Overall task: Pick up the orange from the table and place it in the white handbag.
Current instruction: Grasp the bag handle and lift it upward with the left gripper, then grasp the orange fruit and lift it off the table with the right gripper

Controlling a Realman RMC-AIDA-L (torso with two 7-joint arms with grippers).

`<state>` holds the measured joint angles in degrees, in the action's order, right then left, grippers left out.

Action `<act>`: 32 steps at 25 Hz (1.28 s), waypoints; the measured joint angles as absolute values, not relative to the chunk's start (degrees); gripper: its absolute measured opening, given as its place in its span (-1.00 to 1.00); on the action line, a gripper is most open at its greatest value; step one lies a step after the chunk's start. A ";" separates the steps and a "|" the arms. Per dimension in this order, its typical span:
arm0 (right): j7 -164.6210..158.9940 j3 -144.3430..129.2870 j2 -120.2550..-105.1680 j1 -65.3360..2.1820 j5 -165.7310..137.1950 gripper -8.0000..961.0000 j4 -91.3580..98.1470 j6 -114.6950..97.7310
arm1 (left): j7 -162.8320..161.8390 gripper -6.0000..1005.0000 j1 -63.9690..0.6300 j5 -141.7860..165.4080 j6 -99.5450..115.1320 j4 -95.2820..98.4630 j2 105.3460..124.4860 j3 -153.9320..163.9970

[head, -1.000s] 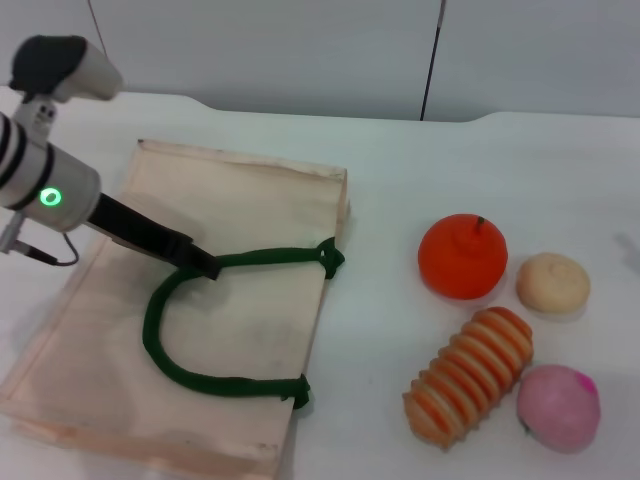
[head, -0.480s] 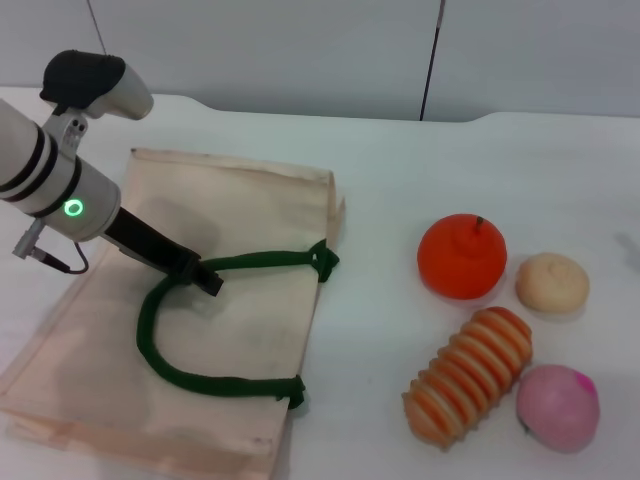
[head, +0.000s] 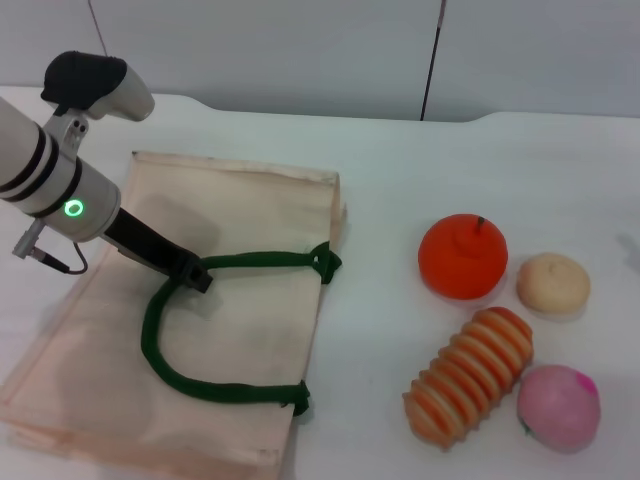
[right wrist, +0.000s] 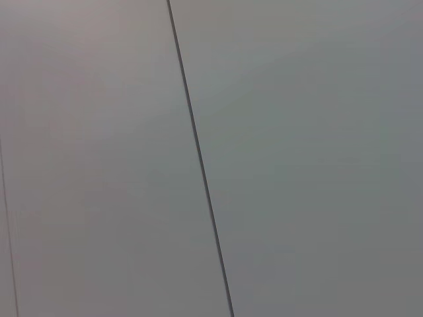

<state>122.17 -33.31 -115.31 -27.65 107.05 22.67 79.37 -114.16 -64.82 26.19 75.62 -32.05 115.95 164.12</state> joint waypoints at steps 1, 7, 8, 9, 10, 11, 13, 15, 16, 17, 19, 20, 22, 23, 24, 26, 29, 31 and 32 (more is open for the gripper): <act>122.17 -33.31 -115.31 -27.63 107.05 0.83 22.67 79.36 | -114.16 -0.35 -64.96 26.17 75.85 -32.15 115.98 164.12; 122.17 -33.31 -115.24 -27.48 107.05 0.83 22.67 79.36 | -113.49 -0.66 -65.24 24.31 78.85 -33.49 115.71 164.09; 122.17 -33.31 -115.22 -27.45 107.03 0.83 22.67 79.36 | -113.25 -0.72 -65.26 23.80 79.62 -34.06 115.65 164.09; 122.17 -33.31 -115.22 -27.45 107.02 0.83 22.67 79.36 | -112.94 -0.72 -65.26 22.95 80.72 -35.22 115.64 164.09; 122.17 -33.31 -115.22 -27.44 107.00 0.83 22.67 79.36 | -112.51 -0.72 -65.22 21.96 82.02 -36.67 115.64 164.09; 122.16 -33.31 -115.21 -27.43 106.96 0.83 22.67 79.36 | -112.24 -0.72 -65.16 21.23 82.90 -37.63 115.63 164.09; 121.95 -33.31 -115.15 -27.43 106.70 0.83 22.68 79.36 | -110.99 -0.72 -64.83 18.19 85.93 -40.60 115.60 164.09; 121.41 -33.33 -114.97 -27.42 106.17 0.83 22.75 79.36 | -109.66 -0.73 -64.40 14.75 89.45 -43.62 115.54 164.09; 121.00 -33.36 -114.85 -27.42 105.66 0.83 22.86 79.36 | -108.85 -0.73 -64.12 12.89 91.35 -45.21 115.49 164.09; 120.42 -33.37 -114.68 -27.42 104.73 0.83 23.09 79.36 | -108.12 -0.73 -63.84 11.13 93.13 -46.49 115.40 164.09; 118.15 -33.40 -113.91 -27.56 101.56 0.83 23.78 79.36 | -106.94 -0.73 -63.17 6.92 97.27 -48.78 114.94 164.09; 116.91 -33.39 -113.34 -27.70 99.88 0.83 24.10 79.33 | -106.64 -0.73 -62.94 5.33 98.68 -49.15 114.74 164.09; 112.37 -33.40 -111.60 -28.64 93.82 0.83 24.66 78.52 | -105.82 -0.73 -62.33 1.48 102.05 -49.71 114.06 164.09; 112.37 -33.40 -111.60 -28.64 93.82 0.83 24.66 78.52 | -105.52 -0.73 -62.05 -0.24 103.53 -49.74 113.78 164.09; 111.20 -33.40 -111.11 -29.09 91.64 0.83 24.89 77.94 | -105.32 -0.73 -61.81 -1.74 104.80 -49.75 113.43 164.09; 109.86 -33.40 -110.58 -29.83 87.39 0.83 25.79 76.45 | -105.27 -0.73 -61.45 -4.31 107.24 -49.79 112.80 164.09; 107.85 -33.65 -110.86 -30.47 80.41 0.83 28.64 74.53 | -105.49 -0.73 -61.25 -7.03 109.59 -49.83 112.17 164.09; 106.12 -33.81 -111.27 -30.88 75.68 0.83 30.80 74.32 | -105.58 -0.73 -61.24 -8.48 110.63 -49.88 111.91 164.09; 105.12 -33.82 -111.59 -31.20 72.93 0.83 31.87 74.47 | -105.63 -0.73 -61.20 -9.24 111.17 -49.91 111.74 164.09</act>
<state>105.12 -33.82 -111.59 -31.20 72.93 31.87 74.47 -105.62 -61.20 -9.24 111.17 -49.91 111.74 164.10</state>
